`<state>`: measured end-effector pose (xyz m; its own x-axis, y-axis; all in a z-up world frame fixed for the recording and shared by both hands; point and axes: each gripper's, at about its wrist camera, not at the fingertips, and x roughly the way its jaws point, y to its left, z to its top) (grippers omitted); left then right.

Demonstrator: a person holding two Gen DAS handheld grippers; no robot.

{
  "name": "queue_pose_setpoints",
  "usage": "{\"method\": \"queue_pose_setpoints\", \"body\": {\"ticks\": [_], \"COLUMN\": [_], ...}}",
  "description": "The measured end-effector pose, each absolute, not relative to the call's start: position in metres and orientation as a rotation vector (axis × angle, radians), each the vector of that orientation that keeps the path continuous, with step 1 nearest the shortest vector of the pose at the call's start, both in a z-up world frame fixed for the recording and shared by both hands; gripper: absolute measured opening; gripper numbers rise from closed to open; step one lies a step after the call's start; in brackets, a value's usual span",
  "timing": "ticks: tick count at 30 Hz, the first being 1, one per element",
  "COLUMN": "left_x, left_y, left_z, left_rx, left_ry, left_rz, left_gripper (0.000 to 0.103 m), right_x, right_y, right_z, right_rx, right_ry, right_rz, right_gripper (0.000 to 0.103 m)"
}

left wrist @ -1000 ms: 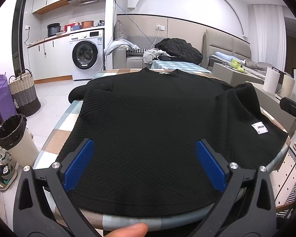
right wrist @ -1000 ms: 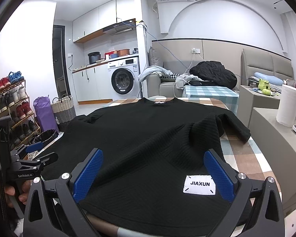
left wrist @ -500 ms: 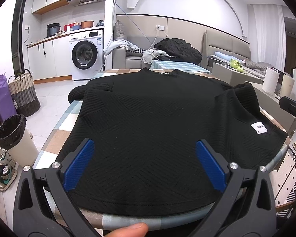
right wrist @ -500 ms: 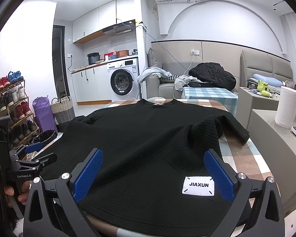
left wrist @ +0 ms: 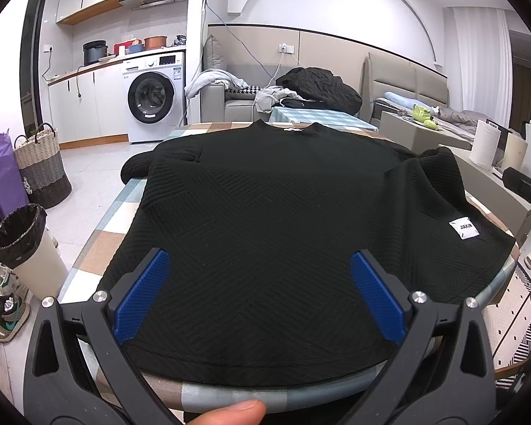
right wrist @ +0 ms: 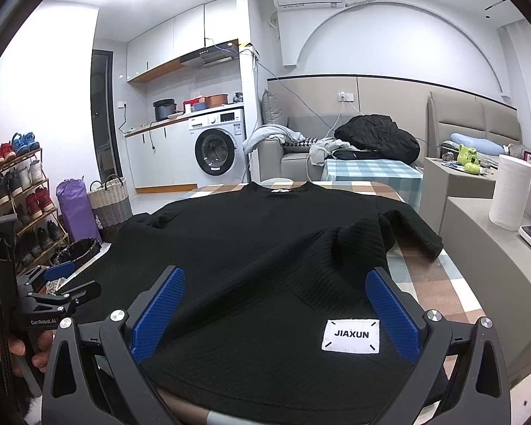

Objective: Fold small clothes

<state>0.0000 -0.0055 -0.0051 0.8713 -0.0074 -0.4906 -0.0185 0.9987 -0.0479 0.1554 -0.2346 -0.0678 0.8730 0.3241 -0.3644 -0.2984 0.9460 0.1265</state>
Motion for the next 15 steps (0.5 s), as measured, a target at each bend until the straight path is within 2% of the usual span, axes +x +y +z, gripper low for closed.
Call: {"method": "queue_pose_setpoints", "body": {"ticks": [15], "left_x": [-0.0015], "left_y": [-0.0068], "left_z": [-0.0043], "left_rx": [-0.049], "left_ry": [0.509], "left_rz": [0.006], "left_gripper": [0.102], "right_x": [0.1577], "right_y": [-0.2348], "right_z": [-0.0721], "right_rx": [0.065], "right_ry": [0.415], "right_rz": [0.312], "right_gripper": [0.103]}}
